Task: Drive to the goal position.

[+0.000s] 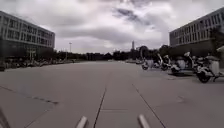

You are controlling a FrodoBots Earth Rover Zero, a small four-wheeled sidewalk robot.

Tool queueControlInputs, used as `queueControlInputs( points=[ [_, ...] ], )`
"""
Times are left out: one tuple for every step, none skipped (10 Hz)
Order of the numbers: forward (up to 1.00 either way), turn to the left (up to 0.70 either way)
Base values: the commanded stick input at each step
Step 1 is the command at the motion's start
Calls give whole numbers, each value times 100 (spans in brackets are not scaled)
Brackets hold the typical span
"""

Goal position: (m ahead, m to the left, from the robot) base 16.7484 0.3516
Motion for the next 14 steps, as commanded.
queueControlInputs(
  points=[
    [70,1],
    [70,1],
    [70,1],
    [70,1],
    [70,1],
    [70,1],
    [70,1],
    [70,1],
    [70,1],
    [70,1],
    [70,1],
    [70,1],
    [70,1],
    [70,1]
  ],
)
